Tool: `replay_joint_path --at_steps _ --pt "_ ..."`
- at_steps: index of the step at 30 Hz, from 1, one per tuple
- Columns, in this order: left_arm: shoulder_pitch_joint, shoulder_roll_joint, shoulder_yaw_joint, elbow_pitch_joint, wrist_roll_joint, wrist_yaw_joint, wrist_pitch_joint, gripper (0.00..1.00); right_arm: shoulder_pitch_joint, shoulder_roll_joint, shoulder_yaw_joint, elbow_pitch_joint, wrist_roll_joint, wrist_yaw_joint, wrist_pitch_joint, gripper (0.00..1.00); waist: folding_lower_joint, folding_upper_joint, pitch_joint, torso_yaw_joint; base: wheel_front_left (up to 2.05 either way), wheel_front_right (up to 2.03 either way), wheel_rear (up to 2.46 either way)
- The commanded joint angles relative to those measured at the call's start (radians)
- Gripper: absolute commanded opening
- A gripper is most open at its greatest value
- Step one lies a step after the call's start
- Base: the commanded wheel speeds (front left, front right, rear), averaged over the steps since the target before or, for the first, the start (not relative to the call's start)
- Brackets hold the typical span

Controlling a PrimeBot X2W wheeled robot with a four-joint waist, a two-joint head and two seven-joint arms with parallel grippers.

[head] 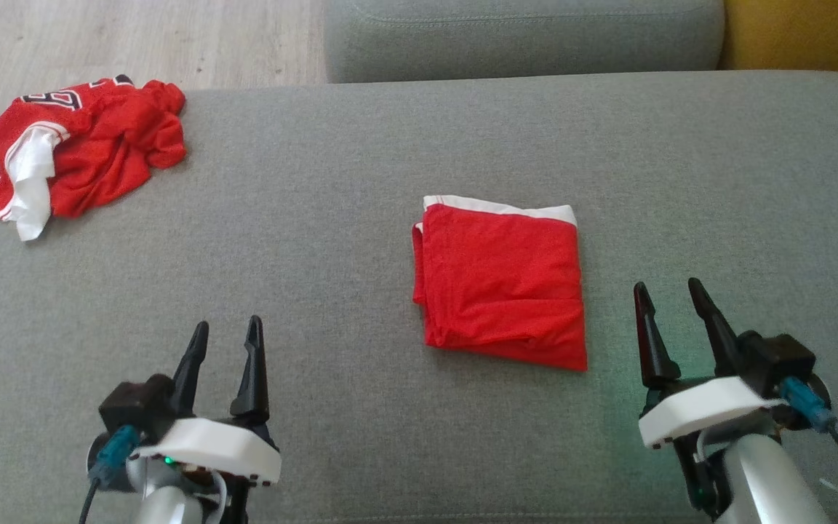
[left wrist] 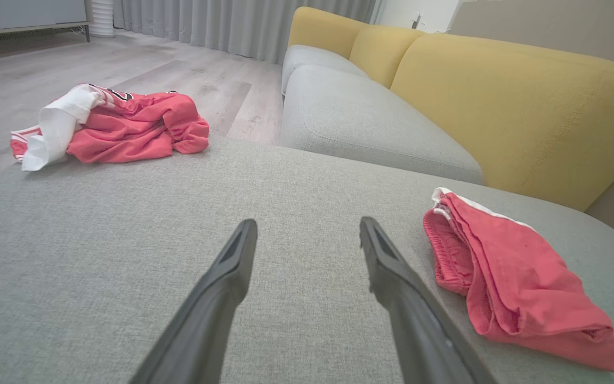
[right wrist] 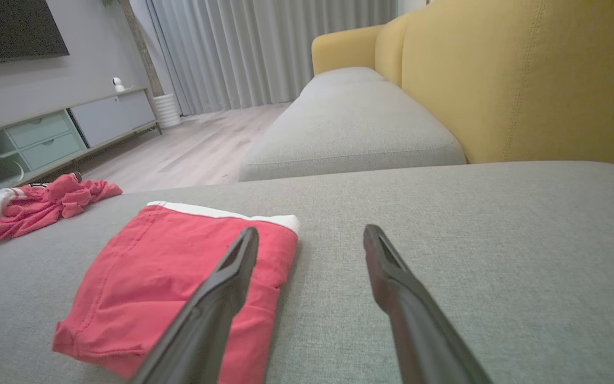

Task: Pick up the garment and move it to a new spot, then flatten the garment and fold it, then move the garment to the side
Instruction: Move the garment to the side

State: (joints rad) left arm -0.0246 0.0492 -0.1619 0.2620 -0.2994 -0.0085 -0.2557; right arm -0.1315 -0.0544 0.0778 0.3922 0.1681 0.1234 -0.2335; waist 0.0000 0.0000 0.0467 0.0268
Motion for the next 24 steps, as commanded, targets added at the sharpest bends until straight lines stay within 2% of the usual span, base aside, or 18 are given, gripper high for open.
replay_joint_path --at_steps 1,13,18,24 --pt "-0.035 0.001 0.023 -0.033 0.0 0.003 -0.006 1.0 -0.041 0.004 0.014 -0.026 -0.014 0.007 0.008 1.0 0.0 0.0 0.003 0.003 0.0 0.0 0.0" --pt "-0.056 0.001 -0.01 -0.034 -0.016 0.007 -0.006 1.0 -0.217 0.004 -0.029 -0.009 -0.089 0.007 0.219 1.0 0.0 0.0 0.027 0.046 0.0 0.0 0.0" --pt "-0.062 0.001 -0.024 -0.034 -0.03 0.011 -0.006 1.0 -0.271 0.004 -0.022 0.079 -0.087 0.007 0.357 1.0 0.0 0.0 0.045 0.082 0.0 0.0 0.0" --pt "-0.064 0.001 -0.033 -0.033 -0.037 0.016 -0.006 1.0 -0.28 0.003 -0.021 0.193 -0.078 0.007 0.458 1.0 0.0 0.0 0.057 0.114 0.0 0.0 0.0"
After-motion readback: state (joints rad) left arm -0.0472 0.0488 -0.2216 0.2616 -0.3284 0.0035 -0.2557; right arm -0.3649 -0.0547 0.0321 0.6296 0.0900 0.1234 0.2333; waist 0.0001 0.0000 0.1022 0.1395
